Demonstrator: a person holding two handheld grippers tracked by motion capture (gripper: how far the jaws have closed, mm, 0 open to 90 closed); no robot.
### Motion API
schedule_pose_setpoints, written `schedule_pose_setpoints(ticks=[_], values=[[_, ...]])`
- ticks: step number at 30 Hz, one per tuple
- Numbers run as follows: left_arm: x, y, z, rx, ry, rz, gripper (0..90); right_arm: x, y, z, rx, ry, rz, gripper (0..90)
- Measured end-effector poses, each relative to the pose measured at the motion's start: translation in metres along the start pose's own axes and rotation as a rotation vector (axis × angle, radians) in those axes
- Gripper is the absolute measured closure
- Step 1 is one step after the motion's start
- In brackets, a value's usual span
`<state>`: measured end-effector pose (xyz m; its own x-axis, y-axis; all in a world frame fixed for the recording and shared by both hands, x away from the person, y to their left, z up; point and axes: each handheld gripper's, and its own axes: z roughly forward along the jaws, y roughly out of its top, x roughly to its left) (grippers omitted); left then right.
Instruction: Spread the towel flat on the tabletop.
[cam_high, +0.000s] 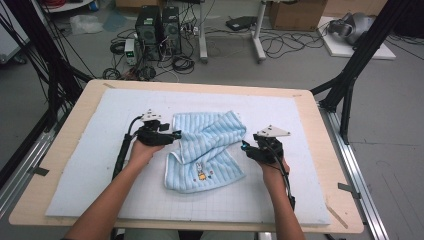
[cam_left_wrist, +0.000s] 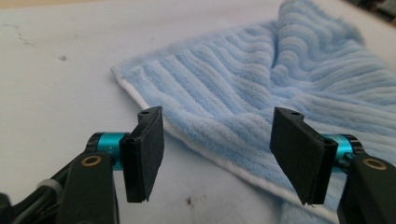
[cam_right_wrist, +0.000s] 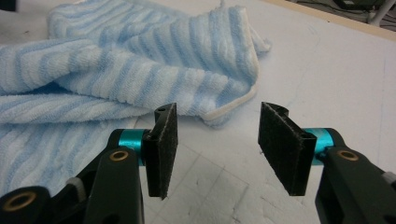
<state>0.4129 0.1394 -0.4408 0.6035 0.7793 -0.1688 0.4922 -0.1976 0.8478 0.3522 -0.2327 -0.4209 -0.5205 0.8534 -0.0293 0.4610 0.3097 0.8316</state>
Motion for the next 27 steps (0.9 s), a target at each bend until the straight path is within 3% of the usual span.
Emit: schedule_pose_setpoints(ticks=[5, 7, 9, 12, 14, 17, 20, 25, 27], values=[[-0.015, 0.005, 0.028, 0.12, 0.036, 0.104, 36.4, -0.003, -0.001, 0.0, 0.003, 0.007, 0.007, 46.0], [-0.018, 0.007, 0.034, 0.129, 0.058, 0.13, 41.2, -0.004, -0.002, 0.0, 0.0, 0.011, 0.014, 46.0], [-0.019, 0.008, 0.038, 0.126, 0.08, 0.129, 45.0, -0.004, -0.002, 0.0, 0.001, 0.016, 0.019, 46.0], [-0.018, 0.009, 0.039, 0.115, 0.075, 0.149, 59.0, -0.003, -0.002, 0.0, -0.002, 0.022, 0.016, 46.0], [-0.015, 0.009, 0.038, 0.111, 0.077, 0.161, 74.0, -0.003, -0.002, 0.001, 0.002, 0.025, 0.017, 46.0], [-0.003, 0.011, 0.033, 0.082, 0.098, 0.122, 79.1, -0.002, -0.002, 0.002, 0.0, 0.029, 0.01, 46.0], [0.016, 0.013, 0.027, 0.039, 0.142, 0.047, 80.1, 0.0, -0.001, 0.003, 0.007, 0.035, 0.008, 46.0], [0.048, 0.015, 0.016, 0.007, 0.211, -0.023, 80.3, 0.005, -0.001, 0.007, 0.025, 0.051, -0.004, 46.2], [0.059, 0.016, 0.01, 0.011, 0.248, -0.034, 80.3, 0.006, -0.001, 0.009, 0.03, 0.064, -0.005, 46.7]])
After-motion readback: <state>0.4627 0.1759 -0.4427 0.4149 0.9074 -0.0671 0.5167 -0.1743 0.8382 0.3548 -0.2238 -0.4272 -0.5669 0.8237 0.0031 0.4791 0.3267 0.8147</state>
